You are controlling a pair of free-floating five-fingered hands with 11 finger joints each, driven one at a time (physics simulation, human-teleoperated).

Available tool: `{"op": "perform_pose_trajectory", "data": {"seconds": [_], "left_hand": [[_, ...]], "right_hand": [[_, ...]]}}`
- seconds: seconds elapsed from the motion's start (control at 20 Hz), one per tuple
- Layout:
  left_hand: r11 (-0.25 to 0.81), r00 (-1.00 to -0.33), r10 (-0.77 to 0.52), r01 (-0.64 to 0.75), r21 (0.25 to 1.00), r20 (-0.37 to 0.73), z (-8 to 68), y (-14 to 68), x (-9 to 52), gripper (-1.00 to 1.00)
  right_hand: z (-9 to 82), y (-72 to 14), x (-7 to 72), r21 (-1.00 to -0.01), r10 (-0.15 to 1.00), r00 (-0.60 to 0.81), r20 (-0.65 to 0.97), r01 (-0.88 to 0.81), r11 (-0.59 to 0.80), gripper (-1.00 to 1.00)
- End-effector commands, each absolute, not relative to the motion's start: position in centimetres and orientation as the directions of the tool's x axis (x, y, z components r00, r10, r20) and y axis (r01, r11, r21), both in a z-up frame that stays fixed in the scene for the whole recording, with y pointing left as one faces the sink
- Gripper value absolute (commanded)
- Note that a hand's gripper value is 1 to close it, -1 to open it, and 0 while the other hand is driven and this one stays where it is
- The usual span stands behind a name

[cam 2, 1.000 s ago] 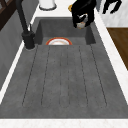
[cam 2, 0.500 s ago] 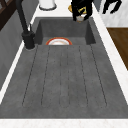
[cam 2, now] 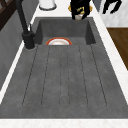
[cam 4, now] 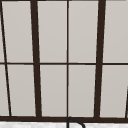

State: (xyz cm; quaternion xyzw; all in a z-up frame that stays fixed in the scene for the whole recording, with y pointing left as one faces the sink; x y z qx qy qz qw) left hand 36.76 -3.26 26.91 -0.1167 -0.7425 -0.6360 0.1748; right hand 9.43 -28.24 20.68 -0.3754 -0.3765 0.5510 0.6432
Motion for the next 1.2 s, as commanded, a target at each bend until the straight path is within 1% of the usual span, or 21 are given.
{"op": "perform_pose_trajectory", "data": {"seconds": [0.0, 0.65, 1.0, 1.15], "left_hand": [[0.116, -0.925, 0.033, 0.380, 0.918, 0.378, 26.0, -4.5, 36.9, 1.00], [0.117, -0.932, 0.026, 0.362, 0.925, 0.362, 21.5, -9.1, 37.6, 1.00], [0.129, -0.928, 0.032, 0.372, 0.919, 0.371, 17.3, -12.5, 37.5, 1.00], [0.124, -0.934, 0.026, 0.355, 0.926, 0.355, 14.5, -14.0, 37.2, 1.00]], "right_hand": [[20.7, -28.2, 9.4, -0.898, 0.991, 0.109, 0.071, -0.426, 0.111, 0.00], [20.7, -28.2, 9.4, -0.898, 0.991, 0.109, 0.071, -0.426, 0.111, 0.00], [20.7, -28.2, 9.4, -0.898, 0.991, 0.109, 0.071, -0.426, 0.111, 0.00], [20.7, -28.2, 9.4, -0.898, 0.991, 0.109, 0.071, -0.426, 0.111, 0.00]]}}
